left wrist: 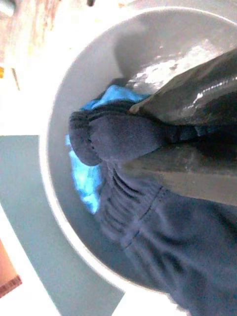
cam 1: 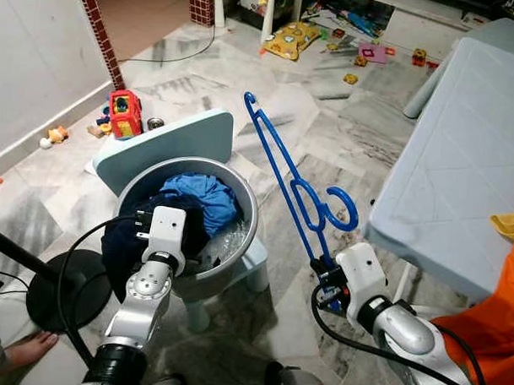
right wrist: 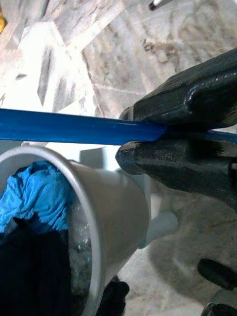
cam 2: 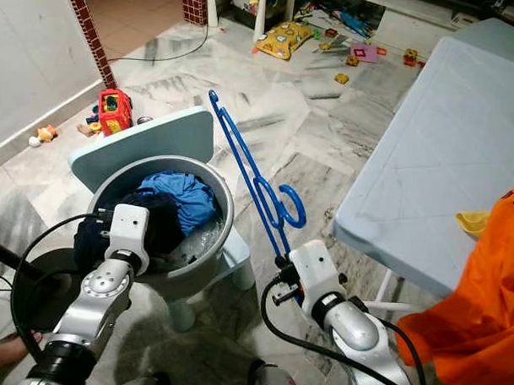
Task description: Hang hanger
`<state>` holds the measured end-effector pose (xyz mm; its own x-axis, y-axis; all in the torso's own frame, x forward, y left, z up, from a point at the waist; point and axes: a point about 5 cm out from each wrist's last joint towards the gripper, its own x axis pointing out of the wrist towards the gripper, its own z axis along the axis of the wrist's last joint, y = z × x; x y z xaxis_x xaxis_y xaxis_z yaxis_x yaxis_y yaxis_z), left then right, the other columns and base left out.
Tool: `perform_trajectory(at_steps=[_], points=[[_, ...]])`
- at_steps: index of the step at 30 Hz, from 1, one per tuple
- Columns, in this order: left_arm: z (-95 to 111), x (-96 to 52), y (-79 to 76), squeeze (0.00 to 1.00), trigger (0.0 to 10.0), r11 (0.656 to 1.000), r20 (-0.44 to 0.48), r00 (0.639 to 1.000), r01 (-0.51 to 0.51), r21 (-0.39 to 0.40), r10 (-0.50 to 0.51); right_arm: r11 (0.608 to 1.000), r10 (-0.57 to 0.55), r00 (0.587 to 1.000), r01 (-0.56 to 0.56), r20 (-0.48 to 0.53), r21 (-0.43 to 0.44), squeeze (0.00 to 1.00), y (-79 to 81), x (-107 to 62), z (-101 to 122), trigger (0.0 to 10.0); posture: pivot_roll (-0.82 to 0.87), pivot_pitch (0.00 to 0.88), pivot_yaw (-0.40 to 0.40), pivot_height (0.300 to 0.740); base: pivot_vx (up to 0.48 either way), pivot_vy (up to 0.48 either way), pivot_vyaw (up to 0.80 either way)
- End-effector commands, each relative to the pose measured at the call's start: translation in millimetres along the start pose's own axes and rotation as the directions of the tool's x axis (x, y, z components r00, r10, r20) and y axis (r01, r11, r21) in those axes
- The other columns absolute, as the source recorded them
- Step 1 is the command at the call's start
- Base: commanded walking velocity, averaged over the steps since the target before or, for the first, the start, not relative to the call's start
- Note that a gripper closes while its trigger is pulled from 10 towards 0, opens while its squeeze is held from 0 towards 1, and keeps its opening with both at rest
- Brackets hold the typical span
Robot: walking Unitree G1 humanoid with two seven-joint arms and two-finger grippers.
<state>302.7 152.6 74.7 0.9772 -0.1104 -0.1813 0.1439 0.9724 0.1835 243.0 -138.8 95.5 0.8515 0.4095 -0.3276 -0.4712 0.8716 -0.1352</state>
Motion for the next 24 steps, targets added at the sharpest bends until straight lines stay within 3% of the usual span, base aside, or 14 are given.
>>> perform_trajectory(at_steps=[1, 9, 12, 16, 19, 20, 21, 23, 24], points=[[22, -6.1, -5.3, 0.00, 0.0, 0.994, 0.108, 0.991, 0.068, 0.080, -0.077, 0.999, -0.030, 0.999, 0.030, 0.026, 0.012, 0.00, -4.6, 5.3, 4, 10.0, -0.16, 0.063, 0.000, 0.740, 0.000, 0.000, 0.00], [41, -38.4, -8.7, 0.00, 0.0, 0.992, 0.209, 0.975, 0.057, 0.117, -0.080, 0.982, -0.154, 0.985, 0.143, 0.077, 0.123, 0.00, -24.1, 27.7, 11, 10.0, -0.10, 0.000, 0.025, 0.740, 0.000, 0.000, 0.00], [39, -46.0, -9.4, 0.00, 0.0, 0.989, 0.214, 0.973, 0.057, 0.133, -0.085, 0.974, -0.205, 0.976, 0.196, 0.074, 0.117, 0.00, -32.1, 31.8, 11, 10.0, -0.10, 0.000, 0.027, 0.740, 0.000, 0.000, 0.00], [29, -55.6, -6.1, 0.00, 0.3, 0.987, 0.180, 0.982, 0.035, 0.155, -0.063, 0.932, -0.361, 0.930, 0.358, 0.065, 0.061, 0.00, -60.6, 31.6, 10, 10.0, -0.09, 0.000, 0.016, 0.740, 0.000, 0.000, 0.00], [26, -57.9, -4.0, 0.00, 0.4, 0.986, 0.177, 0.983, 0.015, 0.165, -0.044, 0.913, -0.407, 0.911, 0.404, 0.068, 0.056, 0.00, -71.2, 29.4, 9, 10.0, -0.10, 0.000, 0.009, 0.740, 0.000, 0.000, 0.00], [24, -58.7, -2.5, 0.00, 2.8, 0.989, 0.168, 0.985, 0.008, 0.145, -0.032, 0.898, -0.439, 0.896, 0.436, 0.071, 0.053, 0.00, -78.0, 26.4, 8, 10.0, -0.10, 0.000, 0.009, 0.740, 0.000, 0.000, 0.00], [21, -59.1, -1.4, 0.00, 3.2, 0.991, 0.160, 0.987, -0.002, 0.130, -0.019, 0.886, -0.463, 0.883, 0.461, 0.073, 0.049, 0.00, -83.1, 24.2, 7, 10.0, -0.11, 0.000, 0.017, 0.740, 0.000, 0.000, 0.00], [16, -60.7, 1.1, 0.00, 6.4, 0.995, 0.141, 0.990, -0.014, 0.098, 0.000, 0.875, -0.485, 0.871, 0.483, 0.077, 0.048, 0.00, -91.1, 19.4, 4, 10.0, -0.12, 0.000, 0.033, 0.740, 0.000, 0.000, 0.00], [12, -63.1, 3.4, 0.00, 10.0, 0.996, 0.131, 0.991, -0.033, 0.088, 0.021, 0.869, -0.495, 0.865, 0.492, 0.085, 0.057, 0.00, -97.5, 14.6, 4, 10.0, -0.13, 0.000, 0.043, 0.740, 0.000, 0.000, 0.00]])
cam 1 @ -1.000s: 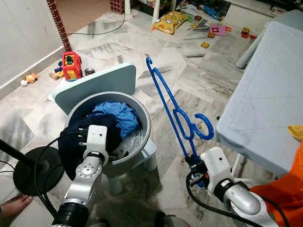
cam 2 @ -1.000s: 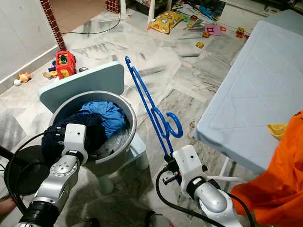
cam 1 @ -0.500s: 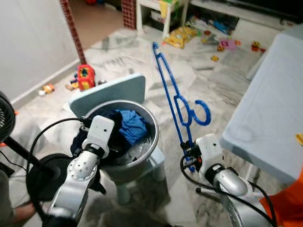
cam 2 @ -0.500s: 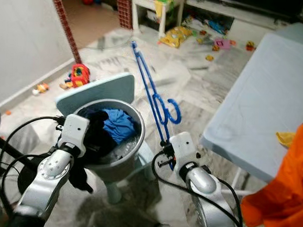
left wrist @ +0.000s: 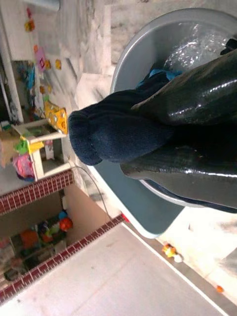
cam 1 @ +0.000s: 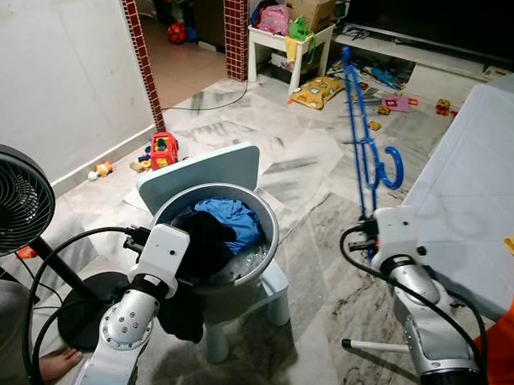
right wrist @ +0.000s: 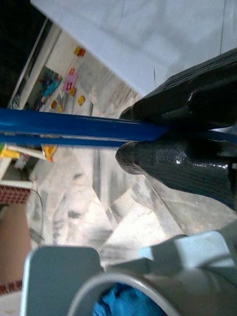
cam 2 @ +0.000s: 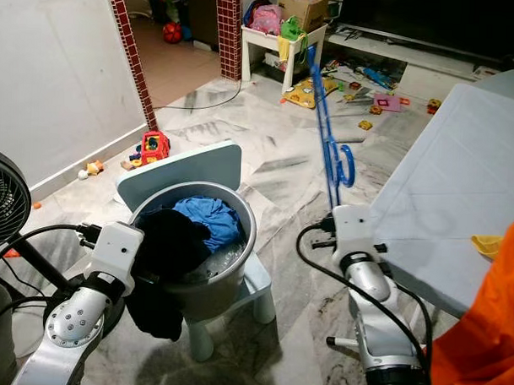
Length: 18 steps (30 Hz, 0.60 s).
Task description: Hang hanger
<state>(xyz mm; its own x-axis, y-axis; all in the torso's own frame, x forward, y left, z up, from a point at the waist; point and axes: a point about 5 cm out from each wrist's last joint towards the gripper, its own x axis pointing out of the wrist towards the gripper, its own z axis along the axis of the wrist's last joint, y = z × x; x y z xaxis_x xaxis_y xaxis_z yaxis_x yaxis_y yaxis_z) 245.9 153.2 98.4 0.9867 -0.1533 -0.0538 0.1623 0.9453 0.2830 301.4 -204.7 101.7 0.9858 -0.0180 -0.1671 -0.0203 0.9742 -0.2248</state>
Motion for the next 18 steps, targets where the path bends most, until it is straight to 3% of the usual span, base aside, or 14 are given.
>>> perform_trajectory(at_steps=[1, 4, 11, 13, 18], points=[[-2, -3.7, 6.4, 0.00, 10.0, 0.999, -0.007, 0.999, -0.037, -0.012, 0.037, 0.999, -0.043, 0.999, 0.043, 0.021, 0.006, 0.00, -13.1, 0.1, 3, 10.0, -0.13, 0.000, 0.043, 0.740, 0.000, 0.000, 0.00], [-8, -5.7, 7.9, 0.00, 10.0, 0.998, -0.022, 0.998, -0.060, -0.024, 0.059, 0.999, -0.040, 0.999, 0.040, 0.017, 0.000, 0.00, -20.6, -1.6, -2, 10.0, -0.15, 0.000, 0.063, 0.740, 0.000, 0.000, 0.00], [-7, 1.7, 12.1, 0.00, 10.0, 0.995, -0.014, 0.996, -0.090, -0.037, 0.090, 0.987, 0.153, 0.988, -0.154, -0.019, -0.048, 0.00, -21.8, -21.4, -18, 10.0, -0.16, 0.000, 0.074, 0.740, 0.000, 0.000, 0.00], [-5, 2.3, 10.4, 0.00, 10.0, 0.996, -0.005, 0.997, -0.077, -0.055, 0.077, 0.975, 0.208, 0.977, -0.211, -0.041, -0.064, 0.00, -30.3, -27.6, -20, 10.0, -0.17, 0.000, 0.074, 0.740, 0.000, 0.000, 0.00], [-4, 3.1, 2.7, 0.00, 10.0, 0.996, 0.004, 0.998, -0.058, -0.068, 0.059, 0.964, 0.251, 0.967, -0.255, -0.051, -0.079, 0.00, -37.7, -26.2, -18, 10.0, -0.18, 0.000, 0.075, 0.740, 0.000, 0.000, 0.00]])
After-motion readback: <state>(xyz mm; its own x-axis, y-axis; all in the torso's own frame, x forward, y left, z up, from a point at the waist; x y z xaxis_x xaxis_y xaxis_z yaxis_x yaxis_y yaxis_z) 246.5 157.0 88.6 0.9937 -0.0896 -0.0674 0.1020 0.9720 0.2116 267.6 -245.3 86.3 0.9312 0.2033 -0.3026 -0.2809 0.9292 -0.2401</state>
